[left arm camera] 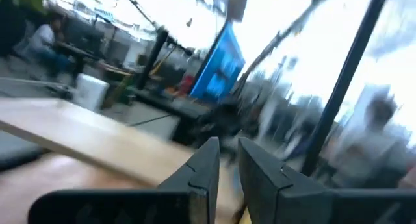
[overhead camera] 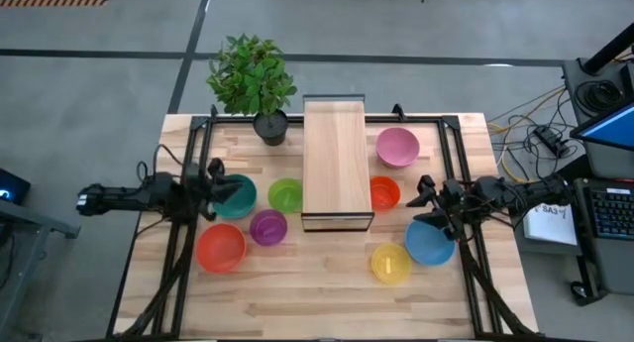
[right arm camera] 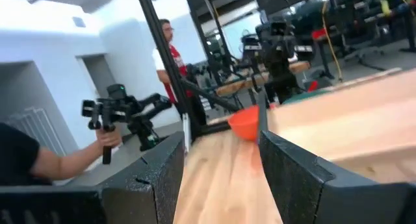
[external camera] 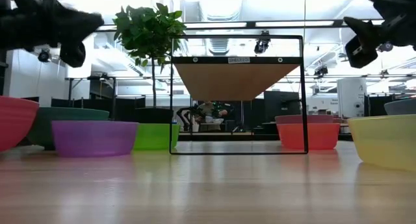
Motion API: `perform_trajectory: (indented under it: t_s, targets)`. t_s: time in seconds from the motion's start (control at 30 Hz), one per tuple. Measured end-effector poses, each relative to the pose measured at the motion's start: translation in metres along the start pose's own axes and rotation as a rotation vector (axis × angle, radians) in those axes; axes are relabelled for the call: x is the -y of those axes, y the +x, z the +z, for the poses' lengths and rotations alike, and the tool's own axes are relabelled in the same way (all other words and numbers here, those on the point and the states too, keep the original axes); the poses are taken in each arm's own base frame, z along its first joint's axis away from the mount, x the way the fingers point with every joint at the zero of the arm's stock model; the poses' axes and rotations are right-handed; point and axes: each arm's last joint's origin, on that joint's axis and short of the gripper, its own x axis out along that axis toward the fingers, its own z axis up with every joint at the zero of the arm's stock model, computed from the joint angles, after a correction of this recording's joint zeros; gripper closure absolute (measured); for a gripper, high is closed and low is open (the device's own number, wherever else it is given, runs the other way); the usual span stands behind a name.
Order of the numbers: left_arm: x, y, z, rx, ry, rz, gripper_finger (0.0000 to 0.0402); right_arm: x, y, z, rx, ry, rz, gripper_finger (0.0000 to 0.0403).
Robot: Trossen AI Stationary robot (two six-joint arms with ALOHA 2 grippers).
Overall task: Place and stack bowls onto a shelf
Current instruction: Put the blue green bowl onto the shelf
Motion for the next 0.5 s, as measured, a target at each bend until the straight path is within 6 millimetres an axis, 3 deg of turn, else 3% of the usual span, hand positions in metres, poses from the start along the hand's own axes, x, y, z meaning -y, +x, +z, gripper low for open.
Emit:
perform_trajectory:
  t_s: [0.3,0.5]
  targets:
    - [0.003,0.000,0.009,0.095,-0.164,-0.024,0.0361,-0.005,0.008,0.015,0.158,-0.025,0.025,0.0216]
    - [0.004,0.002,0.006,0.039,-0.294,-0.072,0.0362,-0.005,0.021,0.019,0.121,0.032,0.007,0.0216]
